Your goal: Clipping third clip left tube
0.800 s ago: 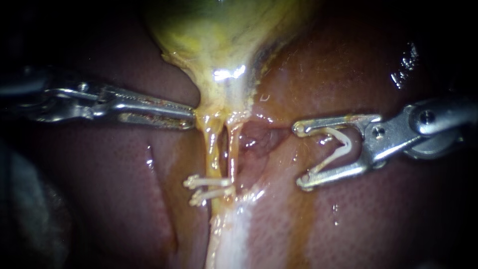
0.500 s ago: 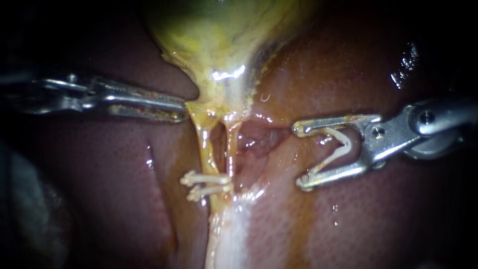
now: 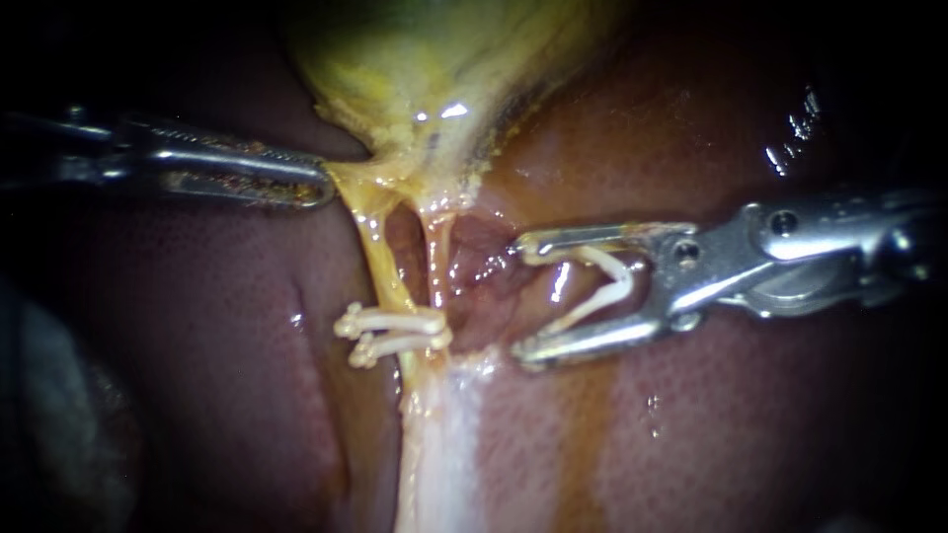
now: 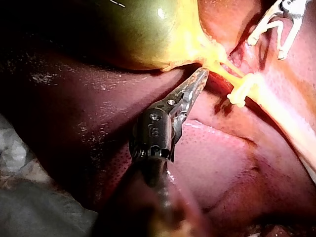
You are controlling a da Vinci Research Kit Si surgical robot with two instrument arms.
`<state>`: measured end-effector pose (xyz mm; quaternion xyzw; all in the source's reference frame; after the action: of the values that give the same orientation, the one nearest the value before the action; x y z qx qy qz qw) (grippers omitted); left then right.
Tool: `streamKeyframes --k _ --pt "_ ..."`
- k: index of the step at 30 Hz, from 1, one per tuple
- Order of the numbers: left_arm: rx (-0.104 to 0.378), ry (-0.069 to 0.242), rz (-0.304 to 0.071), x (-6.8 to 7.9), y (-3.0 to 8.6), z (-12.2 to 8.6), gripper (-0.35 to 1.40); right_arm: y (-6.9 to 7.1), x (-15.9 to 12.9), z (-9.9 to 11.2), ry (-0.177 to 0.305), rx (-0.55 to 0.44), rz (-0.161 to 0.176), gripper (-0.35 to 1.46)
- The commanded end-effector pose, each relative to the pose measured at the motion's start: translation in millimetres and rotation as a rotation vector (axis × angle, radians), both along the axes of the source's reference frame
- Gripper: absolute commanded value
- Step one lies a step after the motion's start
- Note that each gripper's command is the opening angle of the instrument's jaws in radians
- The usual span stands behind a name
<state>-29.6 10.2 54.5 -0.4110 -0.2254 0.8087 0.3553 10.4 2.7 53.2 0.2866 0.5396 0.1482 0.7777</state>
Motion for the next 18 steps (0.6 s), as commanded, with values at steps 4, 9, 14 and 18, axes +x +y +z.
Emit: streamKeyframes --k 4,9,14,18 --pt "0.000 0.000 0.000 0.0 0.0 0.0 -0.35 0.4 2.0 0.6 0.035 0.094 0.054 0.45" --pt "0.000 0.000 0.001 0.0 0.1 0.1 -0.35 1.1 3.6 1.3 0.058 0.189 0.106 0.45" --pt "-0.001 0.000 0.001 0.0 0.0 0.1 -0.35 1.5 4.3 2.6 0.067 0.248 0.132 0.45" --pt "-0.001 0.000 0.001 0.0 0.1 0.1 -0.35 1.3 4.8 4.4 0.055 0.285 0.144 0.46"
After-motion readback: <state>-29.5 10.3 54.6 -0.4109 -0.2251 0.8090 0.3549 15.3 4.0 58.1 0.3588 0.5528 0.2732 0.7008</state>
